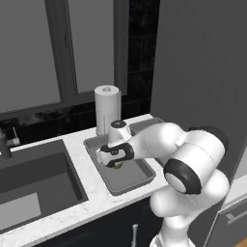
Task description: Place one lime and one steak in each tupperware on the nearby counter, to pack two identical lunches.
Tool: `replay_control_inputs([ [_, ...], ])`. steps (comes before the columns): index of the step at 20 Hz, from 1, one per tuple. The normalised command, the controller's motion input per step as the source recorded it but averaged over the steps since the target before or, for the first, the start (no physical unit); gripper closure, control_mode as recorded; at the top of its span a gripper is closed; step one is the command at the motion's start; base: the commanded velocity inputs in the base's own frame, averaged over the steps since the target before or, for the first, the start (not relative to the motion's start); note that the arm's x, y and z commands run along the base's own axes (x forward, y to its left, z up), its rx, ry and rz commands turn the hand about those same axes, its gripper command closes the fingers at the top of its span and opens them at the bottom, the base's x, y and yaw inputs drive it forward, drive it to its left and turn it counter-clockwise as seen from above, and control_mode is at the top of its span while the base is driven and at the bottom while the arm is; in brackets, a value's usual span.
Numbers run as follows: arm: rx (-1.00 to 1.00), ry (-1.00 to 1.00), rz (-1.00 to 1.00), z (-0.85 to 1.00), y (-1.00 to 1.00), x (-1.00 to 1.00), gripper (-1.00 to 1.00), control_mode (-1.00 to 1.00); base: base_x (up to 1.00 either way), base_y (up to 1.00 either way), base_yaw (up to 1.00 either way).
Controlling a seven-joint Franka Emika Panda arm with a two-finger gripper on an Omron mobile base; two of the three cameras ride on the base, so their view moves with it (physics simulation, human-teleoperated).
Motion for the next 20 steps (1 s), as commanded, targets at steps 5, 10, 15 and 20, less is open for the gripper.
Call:
replay_control_inputs([
  [5, -0.02, 0.0, 0.0, 0.02, 0.11, 0.21, -1.0, -1.0, 0.0, 0.0, 0.0],
  [10, -0.05, 0.0, 0.0, 0.12, 0.0, 0.06, -1.0, -1.0, 0.0, 0.0, 0.0],
  [15, -0.07, 0.0, 0.03, 0.46, -0.01, -0.02, -1.0, -1.0, 0.0, 0.0, 0.0],
  [20, 0.0, 0.0, 0.06, 0.75, -0.16, -0.72, -1.0, -1.0, 0.0, 0.0, 0.0],
])
